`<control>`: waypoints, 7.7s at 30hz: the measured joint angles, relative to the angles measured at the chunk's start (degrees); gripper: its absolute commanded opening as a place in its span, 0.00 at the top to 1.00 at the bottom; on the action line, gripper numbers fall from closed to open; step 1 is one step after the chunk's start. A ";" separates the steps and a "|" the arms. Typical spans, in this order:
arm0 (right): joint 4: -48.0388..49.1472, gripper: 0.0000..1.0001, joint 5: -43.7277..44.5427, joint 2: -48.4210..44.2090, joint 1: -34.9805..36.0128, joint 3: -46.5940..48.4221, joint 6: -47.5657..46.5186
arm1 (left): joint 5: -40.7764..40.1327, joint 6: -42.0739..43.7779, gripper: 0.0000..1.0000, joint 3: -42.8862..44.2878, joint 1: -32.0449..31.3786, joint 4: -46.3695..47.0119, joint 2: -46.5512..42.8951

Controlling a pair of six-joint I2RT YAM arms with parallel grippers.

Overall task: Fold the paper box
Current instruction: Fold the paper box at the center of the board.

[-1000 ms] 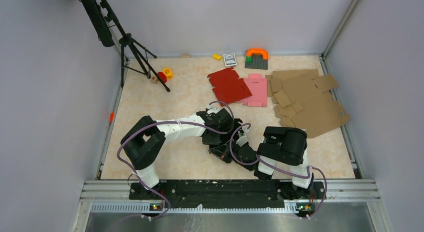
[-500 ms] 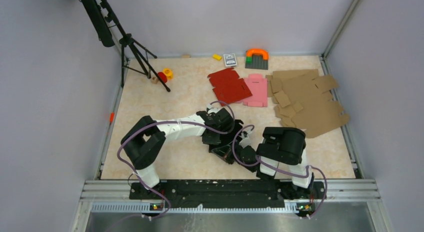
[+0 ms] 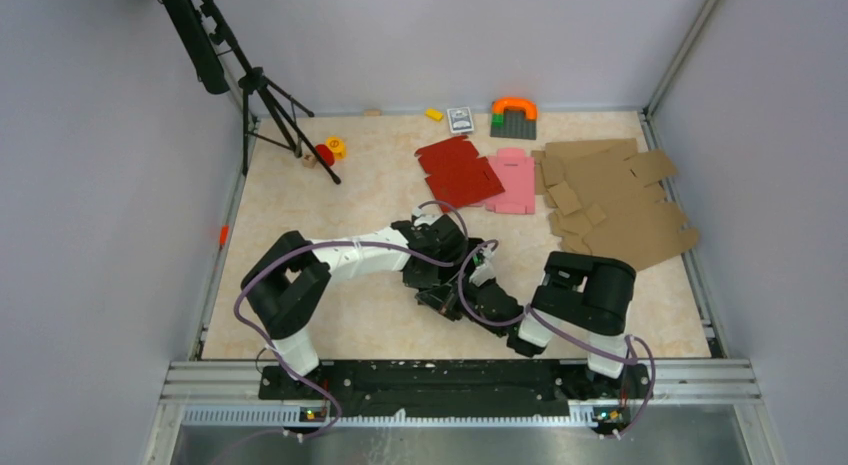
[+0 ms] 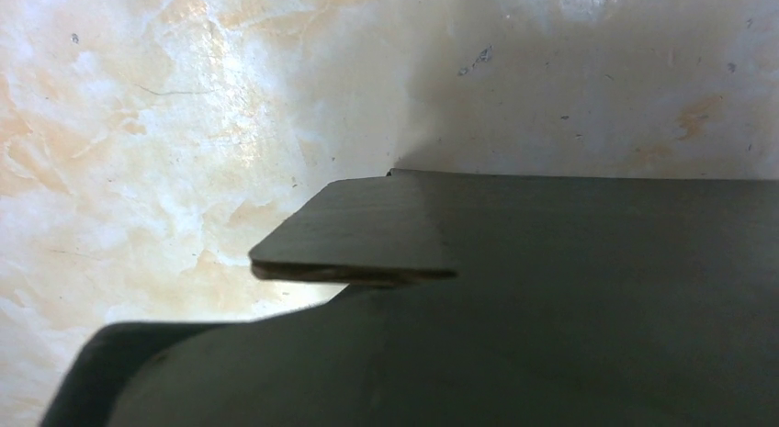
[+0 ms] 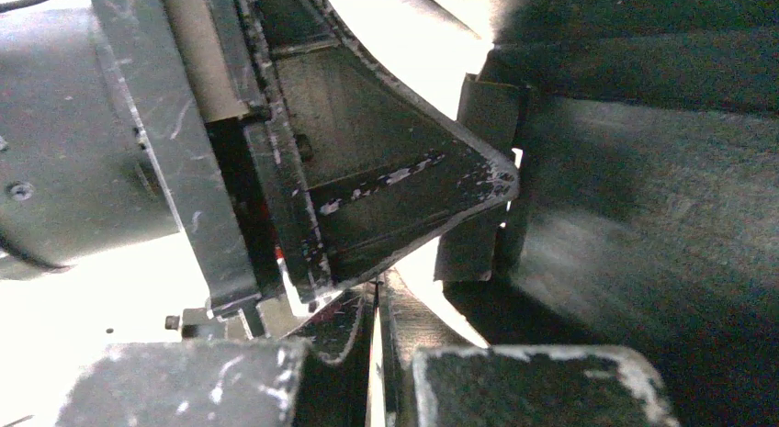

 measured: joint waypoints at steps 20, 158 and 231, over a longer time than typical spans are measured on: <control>-15.61 1.00 -0.15 -2.95 -1.40 3.52 10.84 | 0.33 -0.35 0.86 0.00 0.50 0.35 0.04; -90.88 0.36 3.69 -62.90 -11.72 -2.80 -18.80 | -10.75 9.01 1.00 9.90 -1.20 -10.23 6.08; -65.57 0.99 -14.84 -37.48 -21.94 -1.29 -24.44 | -7.72 8.00 1.00 5.33 -0.04 -7.48 4.61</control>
